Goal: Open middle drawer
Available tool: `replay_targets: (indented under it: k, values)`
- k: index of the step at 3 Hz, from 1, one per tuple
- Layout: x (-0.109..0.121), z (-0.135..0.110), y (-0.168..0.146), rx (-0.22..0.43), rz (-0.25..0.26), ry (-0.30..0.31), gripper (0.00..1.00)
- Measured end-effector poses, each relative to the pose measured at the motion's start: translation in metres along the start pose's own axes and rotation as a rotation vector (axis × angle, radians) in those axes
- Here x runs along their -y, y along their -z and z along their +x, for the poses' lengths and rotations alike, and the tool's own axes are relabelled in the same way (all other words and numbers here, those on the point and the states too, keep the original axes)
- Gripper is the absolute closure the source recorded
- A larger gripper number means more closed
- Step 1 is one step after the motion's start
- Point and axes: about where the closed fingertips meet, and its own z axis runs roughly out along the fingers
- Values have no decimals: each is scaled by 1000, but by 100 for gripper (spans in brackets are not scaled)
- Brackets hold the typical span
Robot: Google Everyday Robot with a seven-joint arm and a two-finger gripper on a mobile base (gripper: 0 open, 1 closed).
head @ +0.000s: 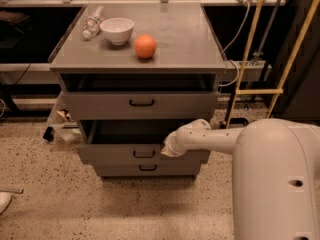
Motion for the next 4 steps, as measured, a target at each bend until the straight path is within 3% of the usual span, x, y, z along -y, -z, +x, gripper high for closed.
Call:
replay_targets:
  k: [1, 2, 4]
  values:
    - [1, -1, 2, 0, 0, 0, 100]
    - [-19, 5, 10, 14, 3, 5, 100]
    - [-19, 2, 20, 32, 17, 25, 100]
